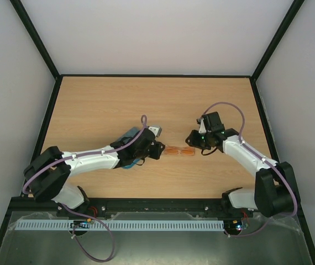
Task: Organize the sunglasses
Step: Fold the sunglasses at the center of the board.
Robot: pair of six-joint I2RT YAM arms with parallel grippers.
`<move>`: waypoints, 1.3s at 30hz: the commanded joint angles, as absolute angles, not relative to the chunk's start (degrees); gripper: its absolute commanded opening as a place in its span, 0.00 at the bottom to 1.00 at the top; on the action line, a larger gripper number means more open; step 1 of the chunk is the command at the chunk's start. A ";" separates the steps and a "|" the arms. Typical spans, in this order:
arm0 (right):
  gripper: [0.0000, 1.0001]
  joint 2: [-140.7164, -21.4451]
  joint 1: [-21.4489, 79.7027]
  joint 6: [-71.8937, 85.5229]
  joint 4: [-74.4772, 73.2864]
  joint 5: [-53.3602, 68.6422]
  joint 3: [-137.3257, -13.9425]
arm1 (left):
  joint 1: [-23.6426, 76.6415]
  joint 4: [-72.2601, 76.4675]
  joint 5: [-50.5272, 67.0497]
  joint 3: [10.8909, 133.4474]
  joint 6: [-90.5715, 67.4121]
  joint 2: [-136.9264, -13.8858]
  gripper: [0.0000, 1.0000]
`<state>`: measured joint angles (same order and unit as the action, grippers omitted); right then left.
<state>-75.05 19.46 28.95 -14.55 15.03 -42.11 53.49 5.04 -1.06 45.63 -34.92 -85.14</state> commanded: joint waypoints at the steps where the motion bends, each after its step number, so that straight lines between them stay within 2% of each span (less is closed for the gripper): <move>1: 0.28 -74.42 19.74 29.13 -18.70 16.41 -45.78 | 52.97 5.87 -1.51 44.91 -35.06 -83.78 0.25; 14: 0.24 -85.57 25.13 30.27 -13.03 14.81 -44.21 | 50.67 3.52 -2.46 42.82 -35.76 -80.14 0.25; 24: 0.26 -79.23 25.26 29.20 -18.30 12.56 -45.28 | 49.84 3.69 -2.11 41.51 -35.90 -78.86 0.25; 27: 0.30 -76.00 25.28 29.52 -18.61 13.97 -43.05 | 49.66 3.75 -2.29 41.36 -35.81 -78.35 0.25; 30: 0.55 -72.60 25.23 31.35 -16.06 13.73 -38.51 | 49.27 3.87 -2.22 41.17 -35.66 -78.19 0.25; 33: 0.70 -71.08 25.22 34.36 -11.71 13.83 -34.39 | 48.95 3.98 -2.11 40.94 -35.64 -78.00 0.25; 39: 0.78 -75.03 25.22 36.13 -8.02 13.66 -34.12 | 48.47 2.47 -2.52 40.63 -35.44 -75.65 0.25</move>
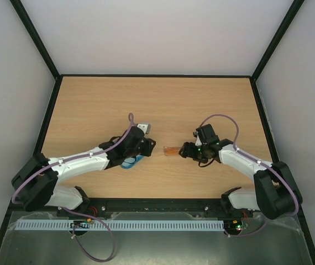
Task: Organize the sunglasses
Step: Fold the sunglasses at the center of the board.
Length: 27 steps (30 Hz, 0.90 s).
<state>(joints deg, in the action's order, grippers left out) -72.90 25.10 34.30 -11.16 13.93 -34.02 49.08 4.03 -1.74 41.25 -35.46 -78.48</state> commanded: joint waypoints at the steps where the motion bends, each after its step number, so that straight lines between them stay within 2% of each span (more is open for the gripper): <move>1: 0.79 -76.05 25.16 35.90 -7.92 12.63 -34.66 | 48.36 2.06 -2.73 40.58 -35.42 -75.14 0.25; 16: 0.78 -87.61 22.21 32.10 -7.73 8.83 -44.80 | 46.60 -0.18 -2.97 39.29 -35.48 -70.68 0.25; 20: 0.75 -90.45 22.06 30.79 -8.35 10.02 -47.64 | 46.43 -0.09 -2.86 39.29 -35.41 -70.62 0.25; 27: 0.73 -90.67 22.06 28.57 -11.92 10.16 -50.32 | 45.98 -0.70 -2.79 39.29 -35.36 -69.71 0.25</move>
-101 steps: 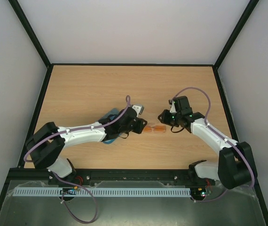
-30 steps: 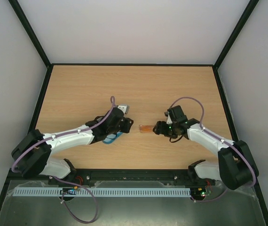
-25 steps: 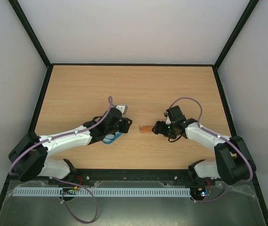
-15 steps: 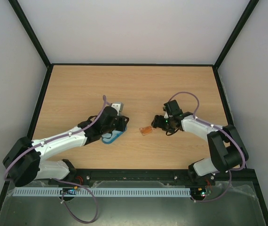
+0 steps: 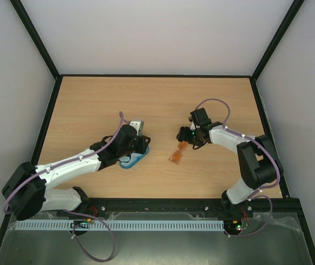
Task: Organize the sunglasses
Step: Fold the sunglasses at the center of the board, then pick up the sunglasses from the center of the board.
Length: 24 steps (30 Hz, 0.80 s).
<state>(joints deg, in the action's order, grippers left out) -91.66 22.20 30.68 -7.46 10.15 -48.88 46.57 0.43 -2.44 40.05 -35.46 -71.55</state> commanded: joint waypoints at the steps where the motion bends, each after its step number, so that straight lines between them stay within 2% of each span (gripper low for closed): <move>1: 0.73 -89.52 22.09 28.63 -12.99 9.81 -49.69 | 45.86 -1.05 -2.81 39.24 -35.51 -69.30 0.26; 9: 0.71 -79.32 23.70 29.26 -18.27 5.57 -44.13 | 44.21 -2.46 0.36 40.66 -35.85 -69.18 0.26; 13: 0.59 -78.85 24.23 29.63 -19.09 6.39 -44.12 | 44.29 -3.72 1.85 43.04 -35.42 -71.49 0.26; 20: 0.58 -72.67 23.62 32.91 -20.54 3.21 -43.92 | 47.32 -8.80 7.14 54.76 -33.43 -83.49 0.45; 24: 0.58 -66.30 22.34 34.01 -23.45 0.03 -45.78 | 49.75 -11.44 8.90 59.79 -34.03 -89.56 0.48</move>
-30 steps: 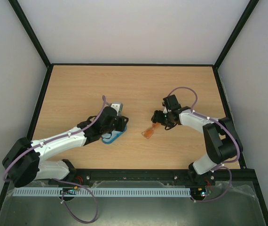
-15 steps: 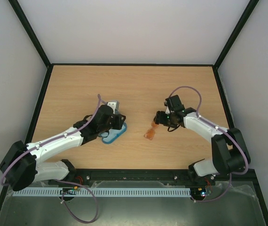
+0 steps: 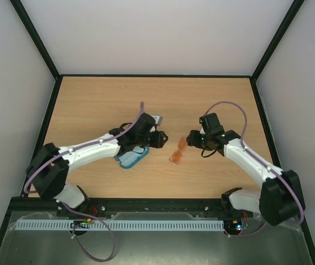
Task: Organize the sunglasses
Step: Pick up the sunglasses from the center of the board.
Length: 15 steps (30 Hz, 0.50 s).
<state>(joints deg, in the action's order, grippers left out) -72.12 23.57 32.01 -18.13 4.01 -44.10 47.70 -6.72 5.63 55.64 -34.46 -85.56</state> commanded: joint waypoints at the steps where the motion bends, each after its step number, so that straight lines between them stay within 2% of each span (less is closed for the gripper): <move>1: 0.58 -64.48 21.78 34.40 -24.01 -0.89 -46.02 | 50.46 -12.11 9.11 61.05 -33.98 -91.23 0.48; 7: 0.59 -54.91 19.10 35.60 -26.62 -2.00 -47.08 | 54.57 -18.59 8.89 71.77 -31.99 -102.11 0.48; 15: 0.58 -51.59 18.66 35.78 -27.25 0.00 -46.73 | 56.60 -26.88 6.32 83.90 -26.76 -113.60 0.45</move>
